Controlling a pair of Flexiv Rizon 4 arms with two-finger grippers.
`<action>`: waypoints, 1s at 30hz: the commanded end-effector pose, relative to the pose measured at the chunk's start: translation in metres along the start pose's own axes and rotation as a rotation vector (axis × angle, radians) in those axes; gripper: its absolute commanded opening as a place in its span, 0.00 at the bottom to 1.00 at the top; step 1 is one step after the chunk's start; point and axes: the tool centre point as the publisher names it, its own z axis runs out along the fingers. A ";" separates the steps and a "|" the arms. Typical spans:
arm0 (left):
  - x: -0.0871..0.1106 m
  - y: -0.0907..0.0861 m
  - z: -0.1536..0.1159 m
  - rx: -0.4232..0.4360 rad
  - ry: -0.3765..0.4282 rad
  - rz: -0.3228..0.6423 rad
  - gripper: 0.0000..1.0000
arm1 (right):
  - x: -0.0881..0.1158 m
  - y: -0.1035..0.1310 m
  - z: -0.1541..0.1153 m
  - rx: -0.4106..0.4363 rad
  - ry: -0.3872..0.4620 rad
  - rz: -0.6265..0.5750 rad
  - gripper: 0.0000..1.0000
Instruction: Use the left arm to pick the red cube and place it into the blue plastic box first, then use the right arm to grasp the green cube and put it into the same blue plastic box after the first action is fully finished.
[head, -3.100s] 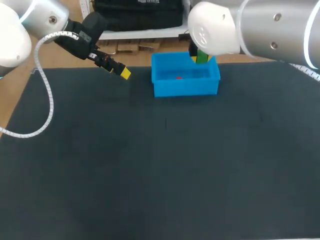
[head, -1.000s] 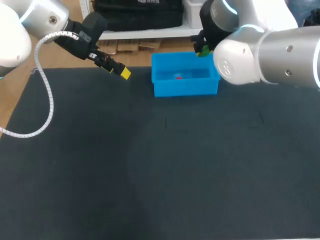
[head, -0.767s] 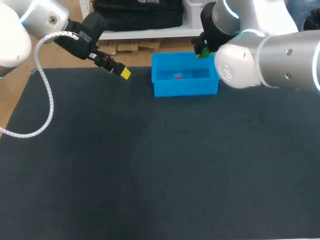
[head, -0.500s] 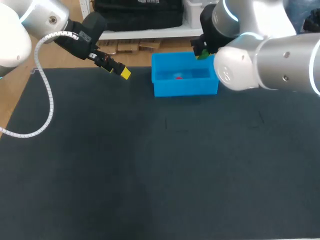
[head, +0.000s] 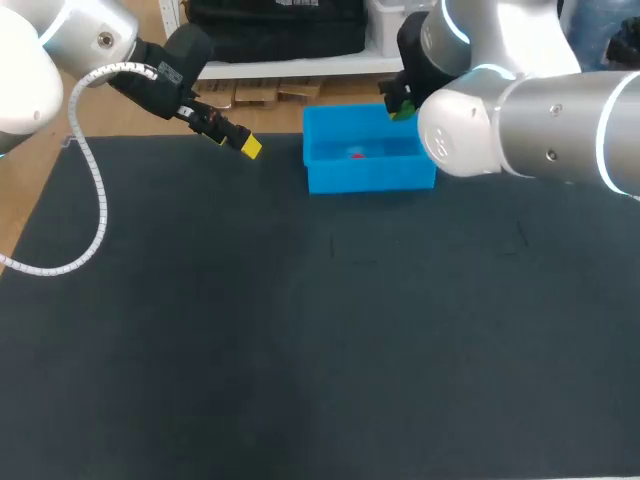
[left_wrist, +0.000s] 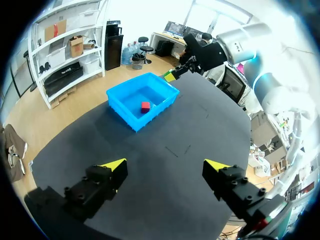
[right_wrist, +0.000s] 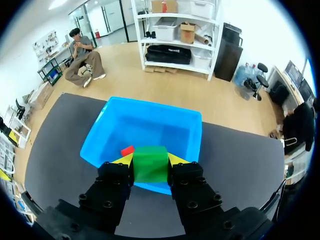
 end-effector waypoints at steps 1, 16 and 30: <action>0.001 0.000 0.000 0.000 -0.004 0.002 1.00 | -0.006 -0.001 0.007 -0.007 0.009 -0.002 0.00; 0.001 0.000 0.000 0.000 -0.004 0.002 1.00 | -0.007 -0.003 0.014 -0.006 0.015 -0.002 0.00; 0.001 0.000 0.000 0.000 -0.004 0.002 1.00 | -0.006 -0.005 0.017 0.015 0.016 0.011 1.00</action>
